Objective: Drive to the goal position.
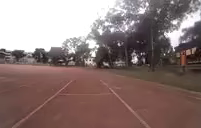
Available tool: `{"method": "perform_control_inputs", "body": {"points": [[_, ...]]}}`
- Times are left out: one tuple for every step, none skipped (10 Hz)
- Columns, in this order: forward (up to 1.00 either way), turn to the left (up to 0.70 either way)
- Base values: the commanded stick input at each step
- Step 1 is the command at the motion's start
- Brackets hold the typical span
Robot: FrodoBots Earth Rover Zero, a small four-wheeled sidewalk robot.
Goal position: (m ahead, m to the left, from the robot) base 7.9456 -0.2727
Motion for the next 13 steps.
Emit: {"method": "perform_control_inputs", "body": {"points": [[0.50,0.00],[0.50,0.00],[0.50,0.00],[0.50,0.00],[0.50,0.00],[0.50,0.00],[0.50,0.00],[0.50,0.00],[0.50,0.00],[0.50,0.00],[0.50,0.00],[0.50,0.00],[0.50,0.00]]}}
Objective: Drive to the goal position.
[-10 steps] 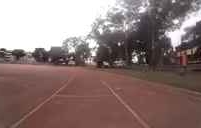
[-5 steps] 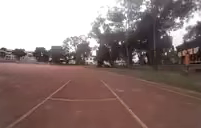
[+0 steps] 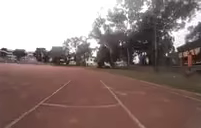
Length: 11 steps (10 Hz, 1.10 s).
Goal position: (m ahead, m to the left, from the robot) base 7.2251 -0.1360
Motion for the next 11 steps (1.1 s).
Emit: {"method": "perform_control_inputs", "body": {"points": [[0.50,0.00],[0.50,0.00],[0.50,0.00],[0.50,0.00],[0.50,0.00],[0.50,0.00],[0.50,0.00],[0.50,0.00],[0.50,0.00],[0.50,0.00],[0.50,0.00]]}}
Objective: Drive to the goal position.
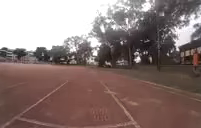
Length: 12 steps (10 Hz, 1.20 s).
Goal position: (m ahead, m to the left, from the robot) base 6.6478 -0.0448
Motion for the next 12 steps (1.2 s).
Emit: {"method": "perform_control_inputs", "body": {"points": [[0.50,0.00],[0.50,0.00],[0.50,0.00],[0.50,0.00],[0.50,0.00],[0.50,0.00],[0.50,0.00],[0.50,0.00],[0.50,0.00],[0.50,0.00],[0.50,0.00],[0.50,0.00]]}}
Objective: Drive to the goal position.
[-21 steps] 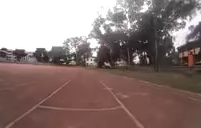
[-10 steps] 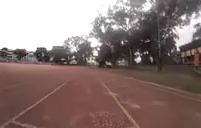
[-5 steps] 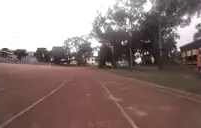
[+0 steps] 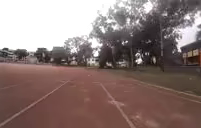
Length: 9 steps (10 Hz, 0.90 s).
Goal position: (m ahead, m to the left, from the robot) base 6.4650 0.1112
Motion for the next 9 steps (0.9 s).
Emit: {"method": "perform_control_inputs", "body": {"points": [[0.50,0.00],[0.50,0.00],[0.50,0.00],[0.50,0.00],[0.50,0.00],[0.50,0.00],[0.50,0.00],[0.50,0.00],[0.50,0.00]]}}
